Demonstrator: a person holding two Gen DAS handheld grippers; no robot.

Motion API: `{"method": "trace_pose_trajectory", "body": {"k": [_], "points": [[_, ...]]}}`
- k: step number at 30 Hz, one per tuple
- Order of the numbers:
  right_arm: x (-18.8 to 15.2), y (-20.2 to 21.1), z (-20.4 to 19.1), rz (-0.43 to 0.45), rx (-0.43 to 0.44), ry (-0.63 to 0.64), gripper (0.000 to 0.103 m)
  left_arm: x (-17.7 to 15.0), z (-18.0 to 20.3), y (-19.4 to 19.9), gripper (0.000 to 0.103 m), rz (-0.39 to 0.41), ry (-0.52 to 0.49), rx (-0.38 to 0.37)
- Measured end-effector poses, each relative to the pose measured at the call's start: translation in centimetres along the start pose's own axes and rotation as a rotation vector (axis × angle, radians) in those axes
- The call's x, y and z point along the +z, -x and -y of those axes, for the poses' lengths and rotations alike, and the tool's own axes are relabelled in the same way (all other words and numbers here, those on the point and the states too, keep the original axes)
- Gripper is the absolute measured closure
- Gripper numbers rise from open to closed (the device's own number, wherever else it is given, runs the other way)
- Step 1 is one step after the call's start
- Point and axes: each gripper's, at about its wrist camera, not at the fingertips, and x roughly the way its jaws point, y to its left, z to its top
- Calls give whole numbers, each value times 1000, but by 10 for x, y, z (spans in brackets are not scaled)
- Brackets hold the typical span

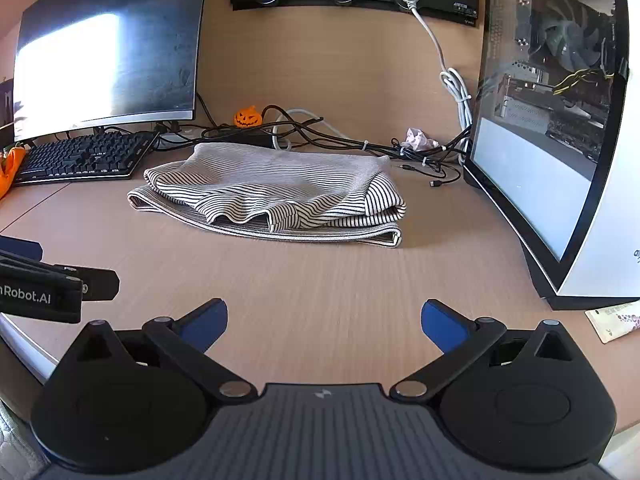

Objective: Fold clothes

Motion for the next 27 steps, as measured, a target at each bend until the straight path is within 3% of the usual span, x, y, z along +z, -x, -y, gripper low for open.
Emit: {"method": "trace_pose_trajectory", "body": {"k": [27], "points": [[-3, -1, 3, -21, 5, 0, 0, -2, -2, -4, 0, -10, 4, -9]]}}
